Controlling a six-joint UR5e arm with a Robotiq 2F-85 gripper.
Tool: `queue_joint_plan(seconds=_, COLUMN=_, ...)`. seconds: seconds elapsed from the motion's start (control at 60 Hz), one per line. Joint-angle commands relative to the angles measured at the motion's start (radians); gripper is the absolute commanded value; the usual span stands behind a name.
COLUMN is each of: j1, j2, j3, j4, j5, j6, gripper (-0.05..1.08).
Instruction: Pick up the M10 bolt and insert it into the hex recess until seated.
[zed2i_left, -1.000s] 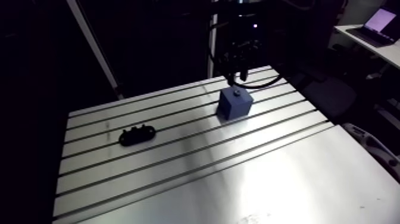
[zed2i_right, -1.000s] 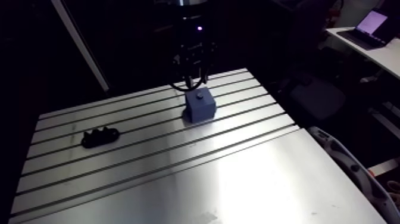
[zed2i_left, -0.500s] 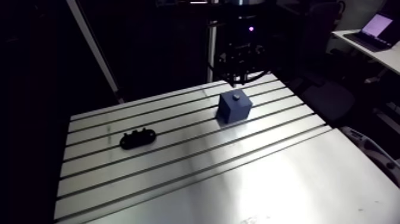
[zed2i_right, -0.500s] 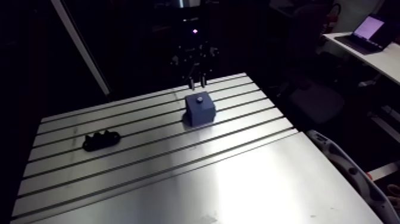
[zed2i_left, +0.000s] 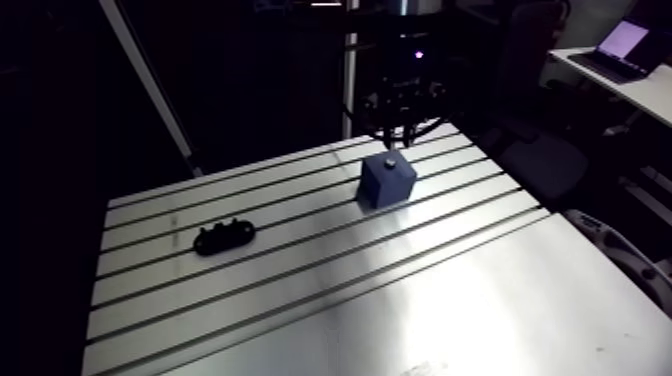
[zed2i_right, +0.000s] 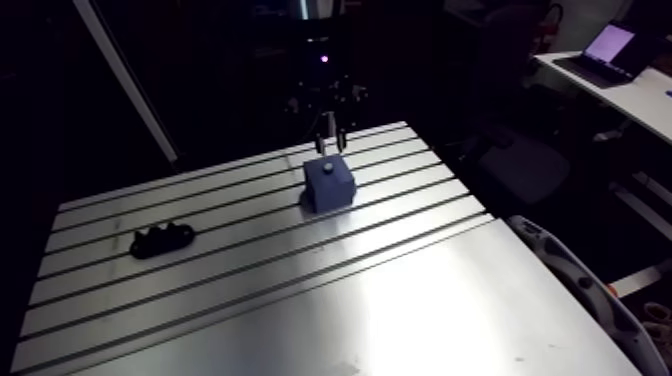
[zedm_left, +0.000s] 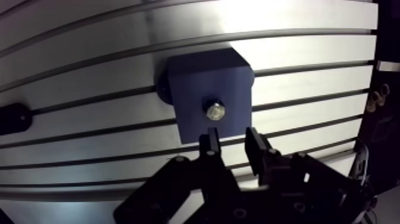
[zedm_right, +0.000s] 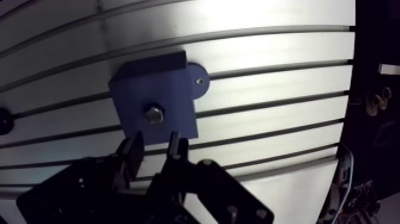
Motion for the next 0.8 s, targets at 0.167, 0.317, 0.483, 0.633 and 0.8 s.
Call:
queue_joint_plan(seconds=0.167, j1=-0.012, j2=0.004, j3=0.020, j4=-0.003, j5=0.044, j6=-0.014, gripper=0.62)
queue_joint_plan(seconds=0.317, j1=-0.013, j2=0.004, j3=0.022, j4=-0.007, j5=0.045, j6=-0.035, gripper=0.61)
queue_joint_plan(seconds=0.483, j1=-0.012, j2=0.006, j3=0.028, j4=-0.048, j5=0.045, j6=-0.040, gripper=0.61)
queue_joint_plan(seconds=0.633, j1=-0.010, j2=0.007, j3=0.025, j4=-0.053, j5=0.045, j6=-0.049, gripper=0.61)
queue_joint_plan(seconds=0.8, j1=-0.010, j2=0.012, j3=0.024, j4=-0.052, j5=0.045, j6=-0.051, gripper=0.61)
